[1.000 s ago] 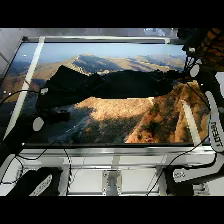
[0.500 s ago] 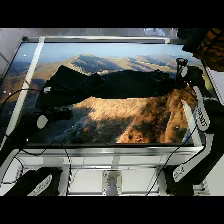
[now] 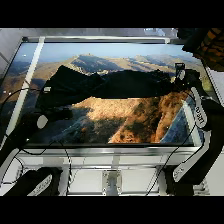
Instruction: Fold the clothes and pants, and hang the long-sleeved shirts on hangers.
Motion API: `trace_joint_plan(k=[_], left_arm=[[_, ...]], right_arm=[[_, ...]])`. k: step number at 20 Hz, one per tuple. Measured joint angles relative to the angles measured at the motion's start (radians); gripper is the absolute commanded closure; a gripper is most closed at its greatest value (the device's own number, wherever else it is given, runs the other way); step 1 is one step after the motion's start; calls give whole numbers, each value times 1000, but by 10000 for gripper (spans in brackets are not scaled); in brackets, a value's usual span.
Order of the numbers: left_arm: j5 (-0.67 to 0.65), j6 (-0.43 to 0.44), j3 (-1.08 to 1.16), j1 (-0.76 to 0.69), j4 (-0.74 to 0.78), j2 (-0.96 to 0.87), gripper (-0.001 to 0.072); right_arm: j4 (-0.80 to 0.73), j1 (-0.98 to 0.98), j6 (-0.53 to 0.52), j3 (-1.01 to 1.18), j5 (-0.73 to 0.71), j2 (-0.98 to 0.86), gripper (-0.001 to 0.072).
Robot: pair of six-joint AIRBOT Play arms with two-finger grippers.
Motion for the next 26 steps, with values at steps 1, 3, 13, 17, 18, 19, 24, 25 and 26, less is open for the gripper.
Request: trace_joint_plan(k=[1,3,13,17,18,19,24,25,26], left_arm=[[0,0,0,0,7,0,288],[0,0,0,0,20,0,288],[16,0,93,1,93,26,288],[18,0,196,1,134,73,288],[18,1,211,1,143,87,288],[12,2,223,1,153,101,288],[-113,95,247,1,196,144,204],[-153,146,249,1,199,146,204],[-185,201,250,1,201,148,203]], right_arm=[[12,0,0,0,0,-9,569],[37,0,0,2,-3,-22,648],[62,-1,-46,242,196,-9,683],[64,-6,-76,382,300,145,682],[61,-7,-80,393,316,196,682],[58,-8,-83,399,332,242,683],[32,-29,-93,388,434,431,682],[28,-32,-94,382,458,458,682],[25,-34,-95,375,480,485,683]])
